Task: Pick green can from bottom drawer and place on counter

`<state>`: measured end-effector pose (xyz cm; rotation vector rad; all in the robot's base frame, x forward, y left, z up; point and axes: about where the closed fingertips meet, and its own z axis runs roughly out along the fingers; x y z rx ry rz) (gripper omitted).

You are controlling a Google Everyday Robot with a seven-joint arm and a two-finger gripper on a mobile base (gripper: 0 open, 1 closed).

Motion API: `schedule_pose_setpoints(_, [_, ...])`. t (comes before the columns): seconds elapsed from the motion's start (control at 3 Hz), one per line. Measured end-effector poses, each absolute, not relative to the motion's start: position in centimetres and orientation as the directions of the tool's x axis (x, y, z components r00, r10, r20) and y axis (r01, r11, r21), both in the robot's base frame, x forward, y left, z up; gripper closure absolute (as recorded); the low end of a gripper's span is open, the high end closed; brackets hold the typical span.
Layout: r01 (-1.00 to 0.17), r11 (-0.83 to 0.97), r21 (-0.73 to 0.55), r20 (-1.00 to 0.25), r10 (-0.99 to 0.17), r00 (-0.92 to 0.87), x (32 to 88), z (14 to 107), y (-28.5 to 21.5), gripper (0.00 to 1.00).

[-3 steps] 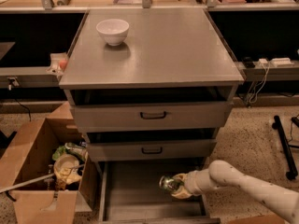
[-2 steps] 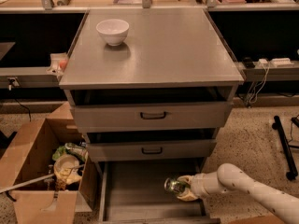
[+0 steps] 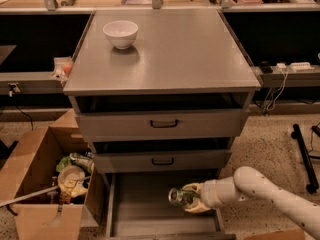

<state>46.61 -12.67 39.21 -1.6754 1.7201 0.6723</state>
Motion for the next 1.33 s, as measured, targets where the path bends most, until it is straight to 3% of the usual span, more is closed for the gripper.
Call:
schedule_pose_setpoints(0.67, [-0.968,-0.110,-0.224,-0.709,-0.663,0.240,45.6,57.8,-7.7,1.00])
schedule_pose_setpoints(1.33, [-0.940,-0.168,-0.297,-0.683,-0.650,0.333,46.2,63.4,-7.4,1.00])
